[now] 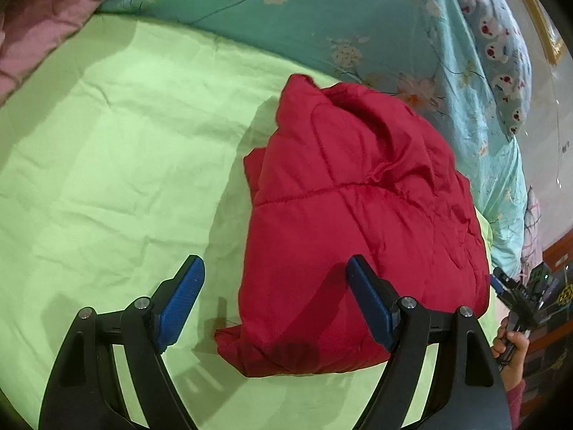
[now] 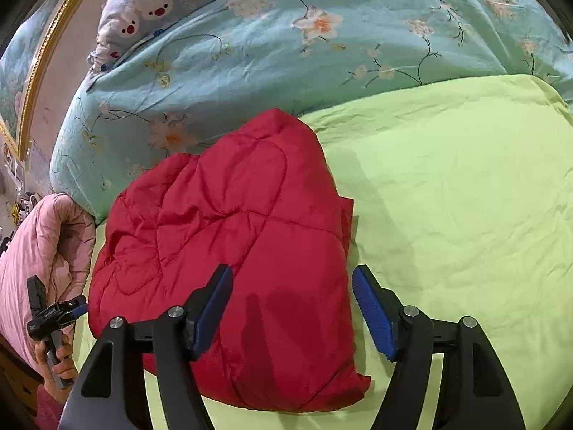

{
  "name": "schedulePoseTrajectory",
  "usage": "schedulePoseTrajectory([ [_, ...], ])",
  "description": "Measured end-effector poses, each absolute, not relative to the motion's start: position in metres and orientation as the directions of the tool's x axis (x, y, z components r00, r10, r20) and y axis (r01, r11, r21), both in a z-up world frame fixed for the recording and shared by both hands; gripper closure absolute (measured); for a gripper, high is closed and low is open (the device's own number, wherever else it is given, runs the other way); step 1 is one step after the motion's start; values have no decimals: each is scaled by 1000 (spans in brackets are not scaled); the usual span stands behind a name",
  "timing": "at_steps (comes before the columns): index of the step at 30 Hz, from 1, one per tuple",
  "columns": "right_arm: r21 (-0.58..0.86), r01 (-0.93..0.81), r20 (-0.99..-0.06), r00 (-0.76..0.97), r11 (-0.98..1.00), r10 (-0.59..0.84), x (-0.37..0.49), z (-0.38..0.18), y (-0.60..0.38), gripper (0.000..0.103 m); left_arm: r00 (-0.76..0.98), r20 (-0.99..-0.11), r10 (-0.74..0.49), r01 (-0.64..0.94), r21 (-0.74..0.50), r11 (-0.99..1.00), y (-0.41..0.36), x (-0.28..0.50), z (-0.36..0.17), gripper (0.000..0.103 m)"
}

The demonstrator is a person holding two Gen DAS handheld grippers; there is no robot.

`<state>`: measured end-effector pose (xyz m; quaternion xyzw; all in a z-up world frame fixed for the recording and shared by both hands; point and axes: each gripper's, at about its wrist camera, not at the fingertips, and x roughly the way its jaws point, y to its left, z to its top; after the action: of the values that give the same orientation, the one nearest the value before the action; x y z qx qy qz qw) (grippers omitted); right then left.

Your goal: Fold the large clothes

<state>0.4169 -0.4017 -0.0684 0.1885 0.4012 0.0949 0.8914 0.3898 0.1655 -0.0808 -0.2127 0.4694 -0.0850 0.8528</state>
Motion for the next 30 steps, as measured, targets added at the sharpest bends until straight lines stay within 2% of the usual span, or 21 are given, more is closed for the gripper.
schedulePoseTrajectory([
  [11,507,-9,-692,592,862,414,435,-93,-413,28,491,-745,-452,-14,-525,851,158,403,-96,17],
  [14,553,-5,-683,570,833,457,443,-103,-419,22,491,-744,-453,-15,-527,850,157,409,-100,10],
  [16,588,-1,-674,551,809,491,448,-112,-423,20,500,-749,-436,-20,-513,858,157,411,-105,0],
  [21,635,1,-662,516,772,544,462,-127,-428,11,492,-747,-447,-11,-519,855,156,420,-120,0],
  [27,725,-2,-613,455,689,646,480,-145,-429,10,443,-681,-583,-37,-664,747,163,434,-142,0],
  [30,768,-6,-580,419,641,699,488,-153,-427,8,447,-664,-599,-35,-682,730,159,436,-145,0],
])
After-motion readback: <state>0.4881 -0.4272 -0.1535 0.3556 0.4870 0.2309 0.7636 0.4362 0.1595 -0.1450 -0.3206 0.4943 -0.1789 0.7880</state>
